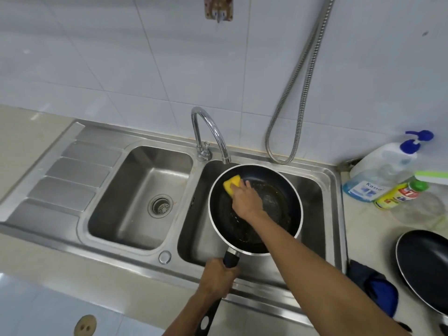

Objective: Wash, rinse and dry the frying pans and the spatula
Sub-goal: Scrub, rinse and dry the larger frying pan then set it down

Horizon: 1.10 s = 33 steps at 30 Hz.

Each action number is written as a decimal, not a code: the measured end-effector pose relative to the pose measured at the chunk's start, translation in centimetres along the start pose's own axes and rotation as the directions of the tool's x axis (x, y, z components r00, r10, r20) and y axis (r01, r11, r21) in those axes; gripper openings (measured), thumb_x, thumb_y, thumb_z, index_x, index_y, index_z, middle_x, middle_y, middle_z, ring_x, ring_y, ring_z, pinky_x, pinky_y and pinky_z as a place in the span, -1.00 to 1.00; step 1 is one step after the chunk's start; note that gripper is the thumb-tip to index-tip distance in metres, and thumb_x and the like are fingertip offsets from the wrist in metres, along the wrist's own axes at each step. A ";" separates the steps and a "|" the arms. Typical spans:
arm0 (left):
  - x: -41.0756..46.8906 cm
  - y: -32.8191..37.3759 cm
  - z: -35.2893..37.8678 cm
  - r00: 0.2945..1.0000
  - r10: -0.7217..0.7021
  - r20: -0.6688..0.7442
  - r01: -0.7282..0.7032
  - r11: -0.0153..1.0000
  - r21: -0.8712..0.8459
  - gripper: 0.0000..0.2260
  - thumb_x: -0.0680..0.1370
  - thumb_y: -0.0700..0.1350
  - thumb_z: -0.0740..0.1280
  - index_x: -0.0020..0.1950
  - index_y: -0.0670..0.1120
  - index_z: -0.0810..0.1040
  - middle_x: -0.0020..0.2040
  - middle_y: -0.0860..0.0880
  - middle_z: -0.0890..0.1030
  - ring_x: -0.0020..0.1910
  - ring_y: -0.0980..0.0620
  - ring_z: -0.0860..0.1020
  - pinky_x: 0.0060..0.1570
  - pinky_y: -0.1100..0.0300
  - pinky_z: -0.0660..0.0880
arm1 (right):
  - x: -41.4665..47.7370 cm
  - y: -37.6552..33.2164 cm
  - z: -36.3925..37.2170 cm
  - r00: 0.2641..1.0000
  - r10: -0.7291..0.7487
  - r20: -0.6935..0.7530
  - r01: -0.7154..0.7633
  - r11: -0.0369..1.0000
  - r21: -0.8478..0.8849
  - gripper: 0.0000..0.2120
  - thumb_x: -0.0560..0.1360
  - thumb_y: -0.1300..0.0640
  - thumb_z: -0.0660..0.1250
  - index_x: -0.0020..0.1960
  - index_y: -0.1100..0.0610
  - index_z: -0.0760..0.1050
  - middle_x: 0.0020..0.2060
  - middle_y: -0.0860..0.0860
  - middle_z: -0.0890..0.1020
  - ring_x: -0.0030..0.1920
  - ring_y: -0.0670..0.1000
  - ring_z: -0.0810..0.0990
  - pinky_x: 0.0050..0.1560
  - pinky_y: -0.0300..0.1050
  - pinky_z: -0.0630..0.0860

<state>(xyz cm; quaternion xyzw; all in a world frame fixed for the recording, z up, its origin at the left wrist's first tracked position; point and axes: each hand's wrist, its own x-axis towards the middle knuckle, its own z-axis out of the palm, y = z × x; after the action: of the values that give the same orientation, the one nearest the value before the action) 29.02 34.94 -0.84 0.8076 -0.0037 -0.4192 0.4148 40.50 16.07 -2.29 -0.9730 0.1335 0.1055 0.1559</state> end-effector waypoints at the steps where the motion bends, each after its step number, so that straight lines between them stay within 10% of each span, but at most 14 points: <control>1: 0.1 0.1 -0.2 1.000 -0.003 -0.008 0.003 1.000 0.008 -0.80 0.48 -0.09 0.42 -0.32 -0.09 0.53 -0.43 -0.02 0.54 -0.45 0.07 0.53 -0.42 0.22 0.46 | 0.7 -0.3 -0.3 0.999 0.035 0.007 -0.035 0.999 0.040 -0.55 0.58 0.20 0.22 0.47 0.14 0.36 0.50 0.25 0.29 0.51 0.30 0.22 0.41 0.18 0.34; 11: 2.2 1.1 -3.4 0.998 -0.003 -0.068 0.009 0.997 0.076 -0.86 0.46 -0.09 0.39 -0.25 -0.13 0.56 -0.40 -0.03 0.56 -0.46 0.05 0.51 -0.41 0.17 0.46 | -9.3 -1.8 1.2 0.995 -0.044 0.089 0.009 0.932 0.362 -0.78 0.63 0.02 0.20 0.08 0.07 0.60 0.04 0.12 0.69 0.04 0.27 0.61 -0.04 0.05 0.50; 16: 2.7 0.0 -4.3 0.998 0.012 -0.062 -0.001 0.985 0.173 -0.82 0.47 -0.06 0.46 -0.21 -0.16 0.61 -0.38 -0.01 0.57 -0.46 0.12 0.52 -0.41 0.26 0.47 | -10.6 5.0 -0.6 0.967 0.094 0.236 -0.081 0.995 -0.064 -0.76 0.55 0.05 0.28 0.14 -0.14 0.65 0.07 0.03 0.68 0.11 0.14 0.65 0.06 -0.04 0.56; 21: 2.2 -0.3 -4.1 0.999 0.010 -0.034 -0.002 0.978 0.209 -0.80 0.45 -0.06 0.44 -0.29 -0.13 0.52 -0.41 -0.01 0.50 -0.52 0.15 0.42 -0.45 0.24 0.40 | -6.3 9.1 -1.8 0.992 0.120 -0.031 -0.122 0.906 -0.405 -0.80 0.52 0.21 0.36 0.09 0.04 0.65 0.01 0.02 0.69 0.14 0.09 0.60 0.09 -0.06 0.57; 33: 2.0 0.4 -4.9 0.999 -0.032 -0.022 0.037 0.951 0.307 -0.83 0.43 -0.11 0.41 -0.32 -0.14 0.54 -0.41 0.04 0.55 -0.54 0.21 0.45 -0.48 0.29 0.41 | -0.3 -2.9 0.0 0.983 0.062 -0.171 -0.021 0.973 0.232 -0.84 0.60 0.03 0.29 0.11 0.06 0.56 0.05 0.08 0.61 0.02 0.17 0.55 -0.12 -0.04 0.45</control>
<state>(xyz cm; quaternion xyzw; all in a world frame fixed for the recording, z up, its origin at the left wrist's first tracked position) 33.79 37.29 -0.44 0.8656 -0.0511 -0.4140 0.2769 41.08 18.80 -1.42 -0.9511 0.1782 0.0057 0.2523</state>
